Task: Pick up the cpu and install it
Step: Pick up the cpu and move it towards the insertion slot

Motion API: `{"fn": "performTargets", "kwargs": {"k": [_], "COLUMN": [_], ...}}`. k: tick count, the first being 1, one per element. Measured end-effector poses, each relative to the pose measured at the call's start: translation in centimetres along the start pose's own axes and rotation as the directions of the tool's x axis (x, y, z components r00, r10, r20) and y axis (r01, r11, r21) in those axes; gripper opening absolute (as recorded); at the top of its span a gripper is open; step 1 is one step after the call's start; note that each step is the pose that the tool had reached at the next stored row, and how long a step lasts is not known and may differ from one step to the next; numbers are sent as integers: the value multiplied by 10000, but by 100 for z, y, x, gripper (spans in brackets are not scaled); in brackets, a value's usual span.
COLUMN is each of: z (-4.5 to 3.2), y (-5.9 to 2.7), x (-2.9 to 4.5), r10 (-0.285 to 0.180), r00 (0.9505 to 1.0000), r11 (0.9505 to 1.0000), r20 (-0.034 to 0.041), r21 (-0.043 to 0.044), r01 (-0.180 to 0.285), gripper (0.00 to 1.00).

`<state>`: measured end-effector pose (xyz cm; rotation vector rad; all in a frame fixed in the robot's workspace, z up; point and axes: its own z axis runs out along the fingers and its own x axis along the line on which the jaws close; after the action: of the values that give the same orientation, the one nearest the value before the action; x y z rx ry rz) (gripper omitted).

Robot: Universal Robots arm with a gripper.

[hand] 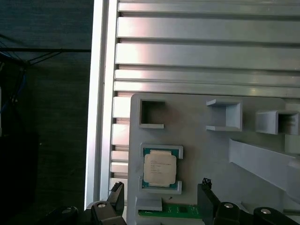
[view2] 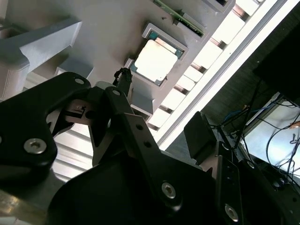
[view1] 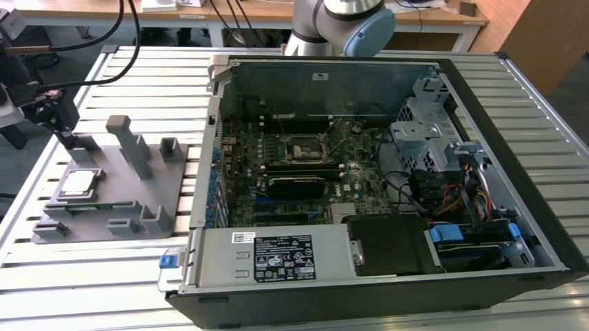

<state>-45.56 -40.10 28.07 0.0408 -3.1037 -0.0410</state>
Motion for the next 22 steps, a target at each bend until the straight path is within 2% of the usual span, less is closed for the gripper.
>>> {"fn": "performTargets", "kwargs": {"k": [7, 12, 17, 22], "z": [90, 156, 215, 240], "y": [-3, -29, -32, -33], "x": [-3, -6, -7, -8], "r10": [0, -8, -7, -7], "r00": [10000, 10000, 10000, 10000], "r11": [10000, 9998, 9998, 9998], "r20": [0, 7, 5, 4], "r21": [-10, -179, -179, -179], "r01": [0, 8, 7, 7], "gripper": [72, 72, 72, 72]}}
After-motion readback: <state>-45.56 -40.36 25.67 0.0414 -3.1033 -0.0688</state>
